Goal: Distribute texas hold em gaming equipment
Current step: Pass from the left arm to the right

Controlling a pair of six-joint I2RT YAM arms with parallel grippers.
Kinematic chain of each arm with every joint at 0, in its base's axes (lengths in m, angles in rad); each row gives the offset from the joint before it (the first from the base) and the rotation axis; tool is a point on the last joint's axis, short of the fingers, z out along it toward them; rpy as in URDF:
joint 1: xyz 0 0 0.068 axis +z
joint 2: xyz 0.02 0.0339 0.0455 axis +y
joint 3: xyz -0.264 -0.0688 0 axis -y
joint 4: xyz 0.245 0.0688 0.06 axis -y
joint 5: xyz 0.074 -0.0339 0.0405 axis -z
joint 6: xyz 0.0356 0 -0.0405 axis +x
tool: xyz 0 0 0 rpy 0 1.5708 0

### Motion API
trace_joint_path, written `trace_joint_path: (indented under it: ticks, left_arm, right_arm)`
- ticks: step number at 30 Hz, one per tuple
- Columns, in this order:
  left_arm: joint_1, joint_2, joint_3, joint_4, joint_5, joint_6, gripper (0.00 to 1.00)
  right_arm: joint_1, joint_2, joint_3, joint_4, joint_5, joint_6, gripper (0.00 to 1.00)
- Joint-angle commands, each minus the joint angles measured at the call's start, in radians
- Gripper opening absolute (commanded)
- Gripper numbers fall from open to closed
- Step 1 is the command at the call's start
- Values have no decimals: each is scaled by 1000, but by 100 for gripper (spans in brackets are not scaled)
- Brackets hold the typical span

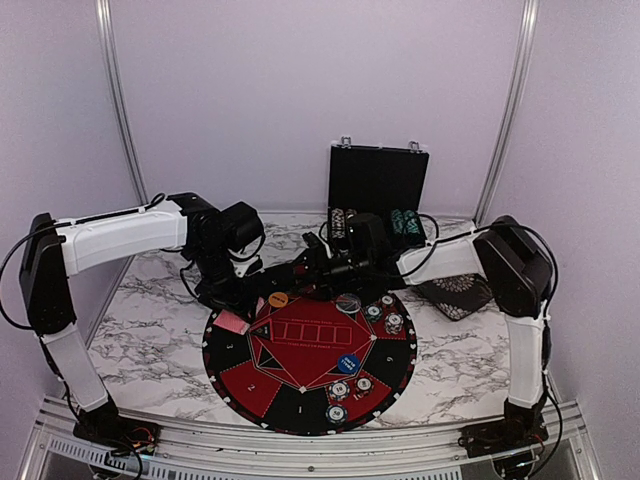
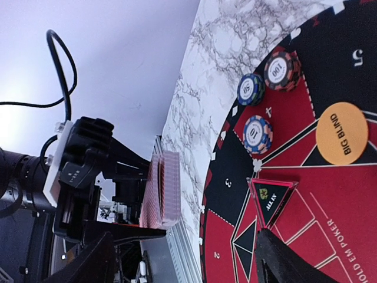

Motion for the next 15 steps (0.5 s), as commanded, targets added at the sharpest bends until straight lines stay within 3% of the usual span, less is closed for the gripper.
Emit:
trace_joint_path:
  ticks: [1, 15]
  left_arm:
    - [-23, 13, 50, -43, 14, 13, 49]
    - [-60, 34, 75, -44, 29, 19, 49]
  right_arm:
    - [29, 41, -4, 133, -52, 103, 78]
    - [93, 110, 17, 288, -109, 224, 74]
